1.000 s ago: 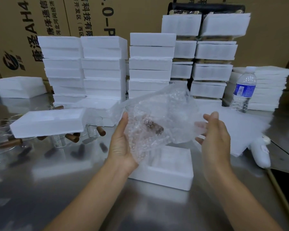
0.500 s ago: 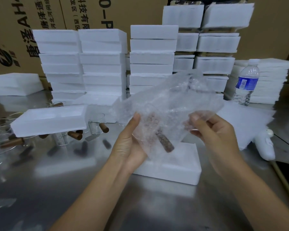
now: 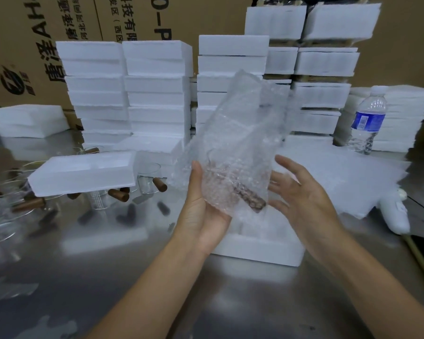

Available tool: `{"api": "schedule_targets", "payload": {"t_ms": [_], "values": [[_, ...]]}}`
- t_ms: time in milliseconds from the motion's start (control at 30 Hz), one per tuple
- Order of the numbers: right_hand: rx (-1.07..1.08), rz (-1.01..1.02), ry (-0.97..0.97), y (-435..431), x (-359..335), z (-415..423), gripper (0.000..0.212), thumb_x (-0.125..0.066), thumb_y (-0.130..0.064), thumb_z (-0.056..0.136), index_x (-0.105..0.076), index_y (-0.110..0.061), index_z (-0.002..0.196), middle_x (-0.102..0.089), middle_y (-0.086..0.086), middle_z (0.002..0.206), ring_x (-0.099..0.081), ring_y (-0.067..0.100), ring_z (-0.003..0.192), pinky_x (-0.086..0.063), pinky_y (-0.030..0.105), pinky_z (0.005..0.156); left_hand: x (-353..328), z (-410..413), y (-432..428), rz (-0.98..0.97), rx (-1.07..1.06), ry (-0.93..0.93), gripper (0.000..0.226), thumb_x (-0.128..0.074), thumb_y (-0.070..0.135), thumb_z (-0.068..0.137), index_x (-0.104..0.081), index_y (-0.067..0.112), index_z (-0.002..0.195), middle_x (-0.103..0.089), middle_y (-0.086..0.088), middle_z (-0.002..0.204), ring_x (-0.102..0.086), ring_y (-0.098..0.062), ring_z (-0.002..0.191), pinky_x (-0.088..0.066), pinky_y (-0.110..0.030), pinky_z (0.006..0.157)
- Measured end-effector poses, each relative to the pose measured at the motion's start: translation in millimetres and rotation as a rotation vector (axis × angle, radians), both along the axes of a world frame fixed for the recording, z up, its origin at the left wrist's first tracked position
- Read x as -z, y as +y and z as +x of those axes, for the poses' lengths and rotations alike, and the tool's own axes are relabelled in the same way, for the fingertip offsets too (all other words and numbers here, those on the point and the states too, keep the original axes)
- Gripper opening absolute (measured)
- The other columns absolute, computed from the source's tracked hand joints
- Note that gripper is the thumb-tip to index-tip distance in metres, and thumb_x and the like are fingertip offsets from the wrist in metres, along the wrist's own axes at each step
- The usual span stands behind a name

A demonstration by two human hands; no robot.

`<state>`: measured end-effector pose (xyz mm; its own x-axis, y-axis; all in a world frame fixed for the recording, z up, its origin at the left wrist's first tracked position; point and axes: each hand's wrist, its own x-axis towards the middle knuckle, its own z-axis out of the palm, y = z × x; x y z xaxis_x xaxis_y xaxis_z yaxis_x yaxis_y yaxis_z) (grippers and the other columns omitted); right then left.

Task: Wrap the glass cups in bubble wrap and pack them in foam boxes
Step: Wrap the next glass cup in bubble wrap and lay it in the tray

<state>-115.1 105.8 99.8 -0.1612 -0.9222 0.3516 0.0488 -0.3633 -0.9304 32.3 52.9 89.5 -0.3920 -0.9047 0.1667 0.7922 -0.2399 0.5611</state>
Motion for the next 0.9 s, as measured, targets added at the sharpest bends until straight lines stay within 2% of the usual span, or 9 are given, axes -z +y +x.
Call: {"api": "schedule_targets", "payload": {"t_ms": [100, 200, 267, 333, 400, 467, 600, 733, 900], "values": [[0.006, 0.009, 0.095, 3, 4, 11, 0.06, -0.079, -0.05, 0.061, -0.061, -0.024, 0.112, -0.071, 0.008, 0.096, -0.069, 0.015, 0.082, -0.054, 0.023, 0.071, 1, -2, 1, -0.049, -0.002, -0.045, 0.065, -0.047, 0.057, 0.082, -0.056, 0.011, 0.126, -0.061, -0.014, 0.126, -0.057, -0.028, 0.119, -0.041, -0.043, 0.105], [0.089, 0.028, 0.078, 4, 4, 14, 0.043, -0.071, -0.041, 0.061, -0.067, -0.013, 0.094, -0.069, 0.001, 0.066, -0.062, 0.013, 0.052, -0.055, 0.034, 0.061, 4, -5, 3, -0.105, 0.009, -0.109, 0.064, -0.04, 0.059, 0.086, -0.057, 0.011, 0.125, -0.058, -0.017, 0.13, -0.052, -0.031, 0.125, -0.035, -0.045, 0.11], [0.119, 0.025, 0.047, 5, 2, 13, 0.035, -0.07, -0.038, 0.062, -0.068, -0.014, 0.088, -0.069, -0.003, 0.064, -0.061, 0.006, 0.052, -0.052, 0.021, 0.053, 5, -7, 3, -0.114, -0.003, -0.132, 0.067, -0.039, 0.059, 0.086, -0.053, 0.011, 0.131, -0.057, -0.016, 0.133, -0.05, -0.03, 0.127, -0.033, -0.043, 0.112], [0.079, 0.014, 0.036, 7, 2, 13, 0.04, -0.072, -0.04, 0.059, -0.068, -0.017, 0.091, -0.073, -0.003, 0.076, -0.066, 0.005, 0.065, -0.047, 0.013, 0.054, 7, -8, 2, -0.129, -0.015, -0.136, 0.065, -0.037, 0.059, 0.088, -0.054, 0.012, 0.13, -0.058, -0.015, 0.131, -0.052, -0.027, 0.125, -0.036, -0.04, 0.109], [0.053, 0.008, 0.022, 8, 1, 13, 0.047, -0.076, -0.036, 0.056, -0.068, -0.015, 0.097, -0.074, 0.002, 0.089, -0.07, 0.011, 0.078, -0.051, 0.016, 0.06, 8, -7, 2, -0.137, -0.007, -0.12, 0.061, -0.039, 0.058, 0.088, -0.062, 0.014, 0.123, -0.061, -0.014, 0.128, -0.055, -0.026, 0.122, -0.04, -0.04, 0.106], [0.097, 0.011, -0.018, 7, 1, 12, 0.043, -0.077, -0.031, 0.055, -0.068, -0.011, 0.092, -0.075, 0.004, 0.086, -0.07, 0.013, 0.074, -0.053, 0.017, 0.06, 6, -6, 3, -0.169, 0.02, -0.111, 0.054, -0.052, 0.055, 0.084, -0.069, 0.014, 0.115, -0.063, -0.013, 0.125, -0.057, -0.026, 0.12, -0.044, -0.038, 0.104], [0.216, 0.057, -0.211, 2, -1, 0, 0.029, -0.076, -0.025, 0.058, -0.068, -0.009, 0.081, -0.074, 0.002, 0.073, -0.068, 0.01, 0.067, -0.054, 0.018, 0.061, 1, -3, 2, -0.214, 0.064, -0.148, 0.066, -0.091, 0.039, 0.049, -0.072, 0.016, 0.108, -0.065, -0.011, 0.122, -0.058, -0.027, 0.118, -0.046, -0.039, 0.102], [0.265, 0.099, -0.366, -1, -3, -9, 0.032, -0.076, -0.024, 0.054, -0.068, -0.008, 0.081, -0.071, -0.001, 0.066, -0.061, 0.006, 0.057, -0.05, 0.014, 0.054, -1, 7, -3, -0.242, 0.084, -0.222, 0.078, -0.095, 0.032, 0.037, -0.069, 0.016, 0.109, -0.067, -0.007, 0.115, -0.061, -0.022, 0.113, -0.045, -0.037, 0.1], [0.275, 0.108, -0.39, -3, -1, -10, 0.044, -0.077, -0.027, 0.048, -0.068, -0.007, 0.085, -0.07, 0.001, 0.069, -0.061, 0.008, 0.059, -0.05, 0.014, 0.054, -6, 23, -5, -0.433, 0.145, -0.433, 0.064, -0.088, 0.044, 0.052, -0.071, 0.022, 0.11, -0.069, 0.001, 0.114, -0.062, -0.016, 0.111, -0.049, -0.031, 0.098]]}}
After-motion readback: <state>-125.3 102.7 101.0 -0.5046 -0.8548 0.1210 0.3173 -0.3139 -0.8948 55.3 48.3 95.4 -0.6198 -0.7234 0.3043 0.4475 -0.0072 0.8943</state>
